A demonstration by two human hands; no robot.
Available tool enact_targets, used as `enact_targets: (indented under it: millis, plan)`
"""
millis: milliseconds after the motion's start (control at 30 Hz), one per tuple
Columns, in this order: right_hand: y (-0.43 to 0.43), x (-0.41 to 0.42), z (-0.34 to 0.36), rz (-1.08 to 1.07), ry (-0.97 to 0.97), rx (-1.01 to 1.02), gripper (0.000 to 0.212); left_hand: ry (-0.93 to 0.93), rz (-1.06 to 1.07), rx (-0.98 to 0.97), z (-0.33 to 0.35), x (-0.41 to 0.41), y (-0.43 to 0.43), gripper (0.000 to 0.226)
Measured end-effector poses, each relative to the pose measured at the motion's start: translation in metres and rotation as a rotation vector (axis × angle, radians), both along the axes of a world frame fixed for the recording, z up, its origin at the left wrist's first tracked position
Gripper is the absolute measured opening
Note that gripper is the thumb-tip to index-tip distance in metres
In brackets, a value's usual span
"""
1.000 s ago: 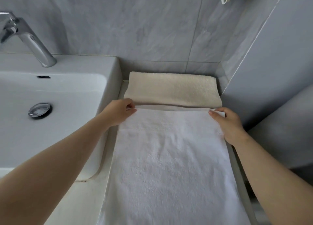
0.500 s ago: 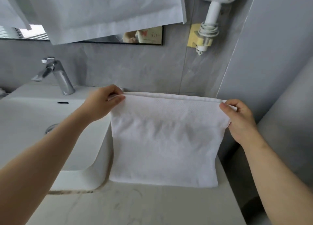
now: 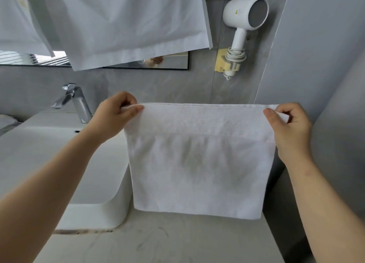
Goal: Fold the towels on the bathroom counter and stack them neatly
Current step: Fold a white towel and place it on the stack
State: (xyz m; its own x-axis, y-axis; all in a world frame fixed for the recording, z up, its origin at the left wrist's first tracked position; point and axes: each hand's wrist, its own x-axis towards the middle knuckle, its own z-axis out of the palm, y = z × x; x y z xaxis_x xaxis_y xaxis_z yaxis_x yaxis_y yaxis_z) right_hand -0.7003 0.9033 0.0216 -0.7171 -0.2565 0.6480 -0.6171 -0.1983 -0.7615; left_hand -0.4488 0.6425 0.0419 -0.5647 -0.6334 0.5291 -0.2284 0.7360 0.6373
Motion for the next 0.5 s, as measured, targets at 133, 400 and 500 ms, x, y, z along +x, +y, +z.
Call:
enact_targets:
  millis: [133, 400, 500]
  plan:
    - [0.003, -0.005, 0.006, 0.194, -0.122, 0.010, 0.042, 0.026, -0.030, 0.040, 0.003, 0.005, 0.000, 0.025]
    - [0.006, -0.007, 0.012, 0.379, -0.259, 0.110, 0.026, 0.007, -0.085, 0.075, 0.012, 0.017, 0.000, 0.036]
    - [0.005, -0.011, 0.010, 0.339, -0.245, 0.131, 0.034, -0.038, -0.090, 0.052, 0.013, 0.019, 0.001, 0.032]
